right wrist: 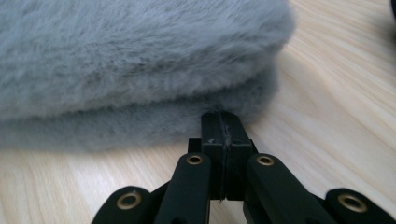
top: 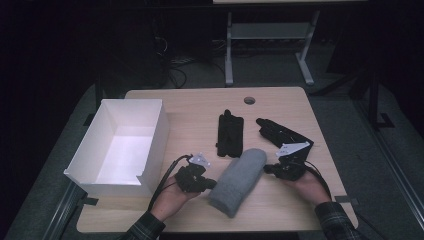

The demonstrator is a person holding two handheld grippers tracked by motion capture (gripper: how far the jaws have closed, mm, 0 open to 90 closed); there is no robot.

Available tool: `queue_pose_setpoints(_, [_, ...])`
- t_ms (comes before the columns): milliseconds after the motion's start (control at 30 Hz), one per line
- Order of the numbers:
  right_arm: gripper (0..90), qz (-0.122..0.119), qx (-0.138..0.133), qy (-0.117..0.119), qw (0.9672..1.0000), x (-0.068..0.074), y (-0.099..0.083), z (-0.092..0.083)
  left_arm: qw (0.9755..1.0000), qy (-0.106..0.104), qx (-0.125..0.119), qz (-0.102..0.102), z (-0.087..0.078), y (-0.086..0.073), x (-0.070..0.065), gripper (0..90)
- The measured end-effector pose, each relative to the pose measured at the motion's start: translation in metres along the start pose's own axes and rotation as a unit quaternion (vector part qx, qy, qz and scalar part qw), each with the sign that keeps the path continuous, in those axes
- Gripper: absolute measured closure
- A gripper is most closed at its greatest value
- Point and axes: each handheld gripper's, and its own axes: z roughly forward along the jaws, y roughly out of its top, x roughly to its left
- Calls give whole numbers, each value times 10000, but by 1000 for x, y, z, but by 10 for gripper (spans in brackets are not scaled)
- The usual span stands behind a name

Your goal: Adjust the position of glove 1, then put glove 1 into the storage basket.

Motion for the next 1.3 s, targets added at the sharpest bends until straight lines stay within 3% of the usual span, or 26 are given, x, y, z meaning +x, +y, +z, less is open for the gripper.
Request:
queue_pose_setpoints(233, [900,-141,40,113,9998,8,7,11,9999,-102,35,28,1,-5,-9,873])
queue_pose_setpoints(400, [886,-223,52,158,9996,12,9,14,10000,37,-14,29,-5,-6,-6,811])
queue_pose_setpoints(500, [833,-189,-13,144,9997,8,7,9,9994,171,-290,-56,-13,0,-1,732])
queue_pose_setpoints(567, [751,-114,-57,90,9999,6,5,5,9988,189,-438,-55,-17,7,1,655])
queue_pose_setpoints(700, [563,7,-195,-68,9998,-2,-3,-5,9981,132,-587,93,-17,22,5,498])
queue_pose_setpoints(767, [531,22,-219,-125,9997,-3,-6,-7,9980,90,-615,128,-15,26,5,415])
queue_pose_setpoints(800, [445,7,-336,-243,9991,-7,-11,-11,9978,39,-631,216,-12,32,5,385])
queue_pose_setpoints(900, [356,1,-336,-436,9985,-9,-16,-14,9974,-30,-642,322,-4,42,4,287])
queue_pose_setpoints(1033, [318,-42,-260,-516,9983,-11,-19,-13,9971,-75,-613,445,8,55,3,175])
queue_pose_setpoints(1300, [297,-99,-216,-538,9983,-10,-21,-9,9970,-67,-588,506,30,69,4,129])
